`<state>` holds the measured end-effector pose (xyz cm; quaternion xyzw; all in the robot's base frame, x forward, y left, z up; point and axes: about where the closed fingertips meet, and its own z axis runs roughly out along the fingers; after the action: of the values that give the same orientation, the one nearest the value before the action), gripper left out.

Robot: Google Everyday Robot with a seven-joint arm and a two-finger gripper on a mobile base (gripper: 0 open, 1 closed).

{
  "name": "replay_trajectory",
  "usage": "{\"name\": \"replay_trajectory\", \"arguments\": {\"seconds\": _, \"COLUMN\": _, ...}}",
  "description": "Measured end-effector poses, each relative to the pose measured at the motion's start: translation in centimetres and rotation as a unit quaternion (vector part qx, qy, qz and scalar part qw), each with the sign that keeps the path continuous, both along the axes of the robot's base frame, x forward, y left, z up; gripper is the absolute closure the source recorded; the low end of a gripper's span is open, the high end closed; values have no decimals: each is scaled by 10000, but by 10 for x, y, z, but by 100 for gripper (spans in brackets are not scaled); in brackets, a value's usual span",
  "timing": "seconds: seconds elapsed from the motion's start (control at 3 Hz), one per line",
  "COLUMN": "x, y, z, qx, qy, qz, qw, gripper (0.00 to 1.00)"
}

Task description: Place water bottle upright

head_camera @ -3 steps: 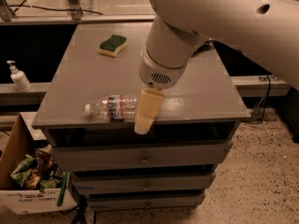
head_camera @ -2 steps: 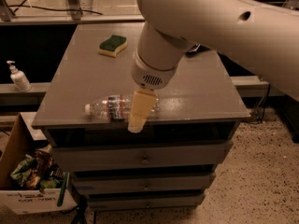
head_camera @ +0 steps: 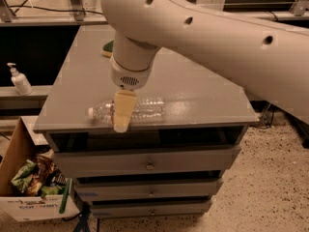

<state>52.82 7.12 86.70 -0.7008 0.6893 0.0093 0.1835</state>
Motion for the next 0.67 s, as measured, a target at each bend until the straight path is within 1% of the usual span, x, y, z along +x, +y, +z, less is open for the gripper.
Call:
{"name": "replay_trajectory", "arguments": {"seconds": 0.33, "x": 9, "y": 16, "z": -11, "qx": -152, "qy": 91, "qz": 83, "qw": 9998, "gripper": 0}}
{"name": "replay_trajectory", "arguments": {"seconds": 0.67, "x": 12, "y": 16, "z": -19, "qx": -238, "qy": 174, "qz": 31, "qw": 9996, "gripper": 0}}
